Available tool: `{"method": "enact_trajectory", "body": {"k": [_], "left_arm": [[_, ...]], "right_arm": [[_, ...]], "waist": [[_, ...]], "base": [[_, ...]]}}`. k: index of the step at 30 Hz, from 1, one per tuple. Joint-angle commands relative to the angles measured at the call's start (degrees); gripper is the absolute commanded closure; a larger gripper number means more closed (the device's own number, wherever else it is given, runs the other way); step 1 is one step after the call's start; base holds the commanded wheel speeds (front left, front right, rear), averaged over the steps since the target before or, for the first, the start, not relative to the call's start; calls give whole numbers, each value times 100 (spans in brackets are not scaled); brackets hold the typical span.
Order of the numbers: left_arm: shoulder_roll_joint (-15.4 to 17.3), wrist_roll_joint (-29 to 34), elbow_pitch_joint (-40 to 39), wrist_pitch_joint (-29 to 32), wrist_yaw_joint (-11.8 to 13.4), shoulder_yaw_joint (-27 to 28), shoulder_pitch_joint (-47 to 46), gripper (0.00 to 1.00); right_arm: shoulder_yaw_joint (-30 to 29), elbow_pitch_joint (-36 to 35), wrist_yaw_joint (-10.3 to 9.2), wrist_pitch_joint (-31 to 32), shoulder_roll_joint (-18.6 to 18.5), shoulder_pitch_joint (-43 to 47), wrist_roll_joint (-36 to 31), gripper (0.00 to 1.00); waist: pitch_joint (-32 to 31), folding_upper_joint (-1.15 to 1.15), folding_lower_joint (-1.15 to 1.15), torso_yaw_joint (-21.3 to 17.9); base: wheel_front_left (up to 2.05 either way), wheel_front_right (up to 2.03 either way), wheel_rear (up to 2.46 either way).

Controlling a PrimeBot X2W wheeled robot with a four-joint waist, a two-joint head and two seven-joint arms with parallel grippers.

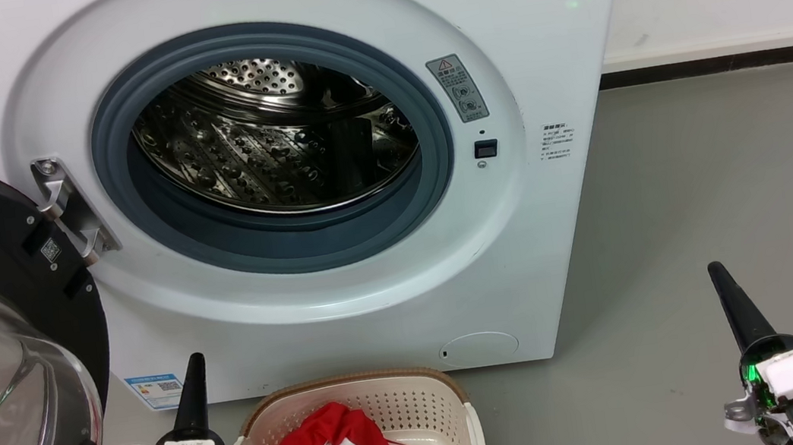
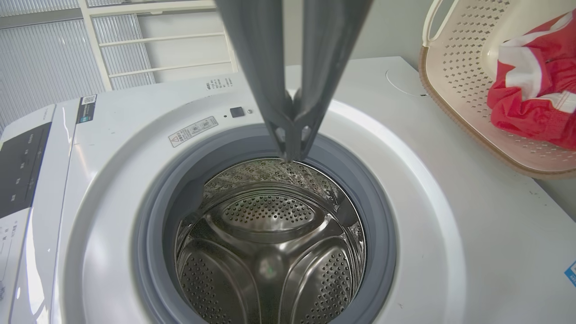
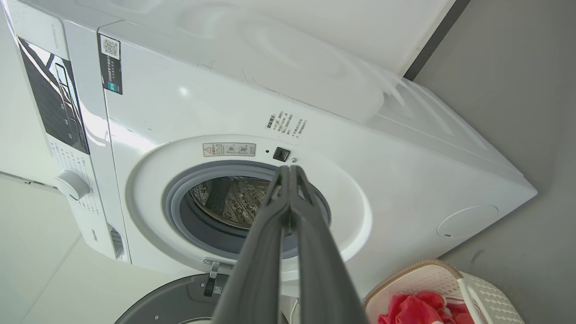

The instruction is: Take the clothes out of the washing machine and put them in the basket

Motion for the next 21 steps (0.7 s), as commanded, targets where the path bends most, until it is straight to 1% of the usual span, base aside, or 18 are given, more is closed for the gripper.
{"method": "enact_trajectory", "body": {"k": [1,21], "left_arm": [[4,-173,-15,45,-36,33,-149,100],[-11,-1191,53,266,-113,106,-198,100]], "right_arm": [[-27,6,1,15,-30,-134,178,100],[-134,192,1,154,-9,-255,1202,100]], "waist": [[3,0,0,4],[36,0,0,49]], "base": [[0,0,0],[0,0,0]]}}
